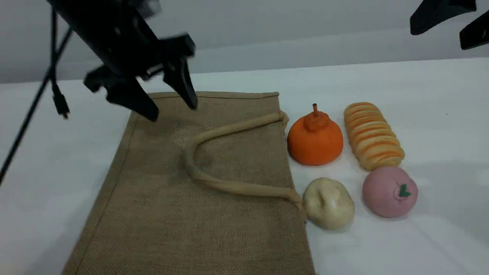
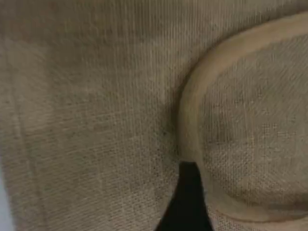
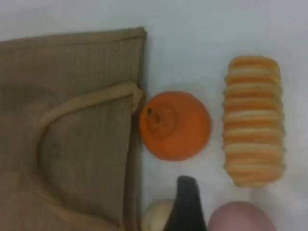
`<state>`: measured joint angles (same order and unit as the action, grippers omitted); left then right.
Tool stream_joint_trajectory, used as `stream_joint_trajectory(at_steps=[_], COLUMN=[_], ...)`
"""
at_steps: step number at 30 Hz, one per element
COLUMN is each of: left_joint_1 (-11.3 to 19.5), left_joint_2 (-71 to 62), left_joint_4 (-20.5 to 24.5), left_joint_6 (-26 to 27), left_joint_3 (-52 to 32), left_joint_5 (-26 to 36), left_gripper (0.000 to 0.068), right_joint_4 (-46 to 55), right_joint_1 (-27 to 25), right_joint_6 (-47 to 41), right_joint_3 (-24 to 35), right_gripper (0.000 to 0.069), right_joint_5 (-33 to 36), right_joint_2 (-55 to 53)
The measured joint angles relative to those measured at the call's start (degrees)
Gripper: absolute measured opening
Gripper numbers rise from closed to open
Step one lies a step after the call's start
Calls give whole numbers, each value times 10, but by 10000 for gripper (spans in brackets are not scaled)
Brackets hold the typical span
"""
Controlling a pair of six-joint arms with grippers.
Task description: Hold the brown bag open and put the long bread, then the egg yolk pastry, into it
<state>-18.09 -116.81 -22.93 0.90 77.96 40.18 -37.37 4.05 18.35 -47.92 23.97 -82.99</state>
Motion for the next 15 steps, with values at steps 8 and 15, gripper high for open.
stream_joint_trajectory(at_steps=[8,15], left_joint_1=[-29,-39], left_joint_2=[-50,-87], left_joint_4=[65,65], left_joint_6=[-71,-94], left_joint_3=[0,0], left_joint_5=[-11,-35], left_gripper=[541,541], right_joint_4=[0,0], right_joint_1=[0,0], right_joint_6=[2,2], right_joint_3=[0,0], right_gripper=[510,510], right_joint_5=[0,0], right_joint_2=[1,1])
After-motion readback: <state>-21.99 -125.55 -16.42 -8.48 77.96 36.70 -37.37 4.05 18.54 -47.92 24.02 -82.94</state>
